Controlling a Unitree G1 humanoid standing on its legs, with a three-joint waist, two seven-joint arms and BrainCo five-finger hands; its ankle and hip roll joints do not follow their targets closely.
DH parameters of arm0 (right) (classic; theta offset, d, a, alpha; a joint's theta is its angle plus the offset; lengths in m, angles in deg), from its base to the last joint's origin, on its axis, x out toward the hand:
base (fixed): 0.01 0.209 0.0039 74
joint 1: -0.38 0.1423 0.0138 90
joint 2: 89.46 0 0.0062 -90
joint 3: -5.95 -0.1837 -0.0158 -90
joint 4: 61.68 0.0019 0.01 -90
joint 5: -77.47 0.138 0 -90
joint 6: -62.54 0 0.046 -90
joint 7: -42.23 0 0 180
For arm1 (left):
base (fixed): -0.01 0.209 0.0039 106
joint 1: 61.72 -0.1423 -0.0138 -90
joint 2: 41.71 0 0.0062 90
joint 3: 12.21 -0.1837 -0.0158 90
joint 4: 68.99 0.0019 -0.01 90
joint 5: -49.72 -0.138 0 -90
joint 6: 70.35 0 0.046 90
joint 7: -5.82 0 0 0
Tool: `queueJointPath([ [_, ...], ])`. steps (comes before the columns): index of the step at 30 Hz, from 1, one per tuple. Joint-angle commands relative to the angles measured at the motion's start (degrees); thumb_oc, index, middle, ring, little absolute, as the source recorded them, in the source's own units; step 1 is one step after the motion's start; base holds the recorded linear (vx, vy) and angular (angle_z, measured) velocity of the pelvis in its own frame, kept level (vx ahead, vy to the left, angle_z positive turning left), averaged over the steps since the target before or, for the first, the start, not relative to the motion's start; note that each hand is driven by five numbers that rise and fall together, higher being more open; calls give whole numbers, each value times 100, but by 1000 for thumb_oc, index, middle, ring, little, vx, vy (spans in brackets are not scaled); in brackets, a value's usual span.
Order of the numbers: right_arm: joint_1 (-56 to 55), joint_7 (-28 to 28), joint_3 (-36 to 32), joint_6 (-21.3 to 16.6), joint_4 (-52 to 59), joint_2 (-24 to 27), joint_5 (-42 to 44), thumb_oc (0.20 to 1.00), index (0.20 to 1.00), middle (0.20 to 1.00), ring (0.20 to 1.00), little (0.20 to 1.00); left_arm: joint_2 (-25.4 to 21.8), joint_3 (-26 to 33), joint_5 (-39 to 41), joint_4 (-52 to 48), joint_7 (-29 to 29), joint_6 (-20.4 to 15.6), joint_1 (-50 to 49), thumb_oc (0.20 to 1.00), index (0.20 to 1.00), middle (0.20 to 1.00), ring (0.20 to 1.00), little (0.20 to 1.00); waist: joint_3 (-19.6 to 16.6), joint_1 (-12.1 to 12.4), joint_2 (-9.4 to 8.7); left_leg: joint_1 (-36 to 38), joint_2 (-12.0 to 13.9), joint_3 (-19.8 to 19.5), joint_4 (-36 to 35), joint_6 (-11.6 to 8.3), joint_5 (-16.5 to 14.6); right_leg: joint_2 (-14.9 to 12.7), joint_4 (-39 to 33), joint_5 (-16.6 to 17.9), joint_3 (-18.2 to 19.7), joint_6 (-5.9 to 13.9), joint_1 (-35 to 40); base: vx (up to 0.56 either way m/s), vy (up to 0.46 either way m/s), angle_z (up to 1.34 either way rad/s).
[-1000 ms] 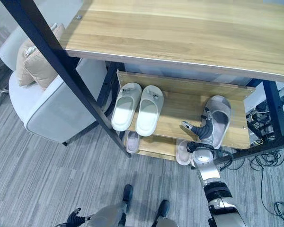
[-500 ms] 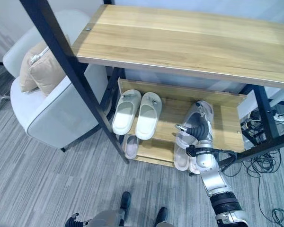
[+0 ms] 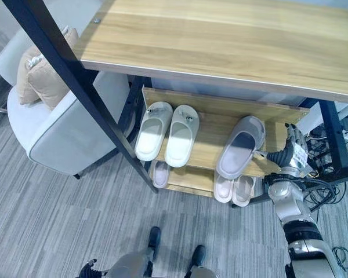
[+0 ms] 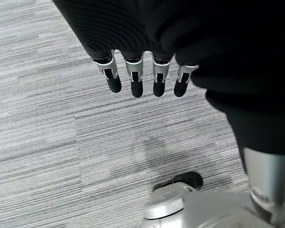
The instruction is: Arrange the slippers neatly on the shoe rack.
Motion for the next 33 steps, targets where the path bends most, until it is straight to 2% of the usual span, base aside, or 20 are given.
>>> queueJointPath([
  [1, 258, 220, -149, -126, 265, 177, 422, 1000, 1000, 1000, 1000, 1000, 80, -382, -30, 356, -3, -53, 245, 1000, 1000, 1000, 1000, 1000, 21, 197, -86, 221, 502, 191, 42, -445, -547, -669, 30, 238, 102, 617, 115, 22, 13, 8],
  [4, 408, 237, -188, -254, 52, 63, 888, 1000, 1000, 1000, 1000, 1000, 91, -454, 35, 344, -26, -58, 253, 1000, 1000, 1000, 1000, 1000, 50, 229, -52, 176, 475, 166, 42, -442, -546, -692, 30, 250, 77, 621, 92, 20, 15, 12],
  [12, 549, 77, -58, -281, -236, -1, 1142, 1000, 1000, 1000, 1000, 1000, 103, -453, 177, 343, -36, -45, 262, 1000, 1000, 1000, 1000, 1000, 91, 278, -37, 130, 454, 127, 42, -443, -543, -710, 39, 235, -1, 612, 96, 28, 4, 4],
  [16, 862, -165, 322, -213, -903, 338, 1055, 1000, 1000, 1000, 1000, 1000, 86, -525, 224, 310, -62, -79, 256, 1000, 1000, 1000, 1000, 1000, 106, 316, -75, 117, 455, 95, 42, -455, -533, -708, 36, 235, -29, 615, 93, 8, -5, 2],
  [17, 946, -241, 419, -202, -1008, 393, 1061, 200, 200, 200, 200, 200, 71, -552, 216, 307, -54, -83, 253, 1000, 1000, 1000, 1000, 1000, 107, 328, -88, 112, 453, 88, 42, -460, -533, -706, 36, 233, -46, 615, 102, 11, 1, 10],
  [19, 1026, -347, 510, -176, -1135, 416, 1141, 200, 200, 200, 200, 200, 48, -561, 225, 304, -58, -80, 252, 1000, 1000, 1000, 1000, 1000, 101, 328, -98, 123, 451, 88, 42, -472, -530, -715, 32, 234, -87, 614, 142, 19, 3, 14],
  [26, 847, -167, 363, -133, -1024, 161, 1055, 200, 200, 200, 200, 200, 61, -478, 226, 364, -25, -31, 266, 1000, 1000, 1000, 1000, 1000, 32, 308, -118, 225, 432, 101, 42, -453, -588, -721, 34, 214, -137, 614, 241, 6, 4, 2],
  [33, 27, 128, -200, -66, -19, -36, 518, 200, 200, 200, 200, 200, 80, -202, 81, 433, -25, 40, 237, 1000, 1000, 1000, 1000, 1000, -121, 205, -163, 423, 430, 135, 42, -418, -689, -703, 50, 167, -86, 611, 379, -4, 2, 0],
])
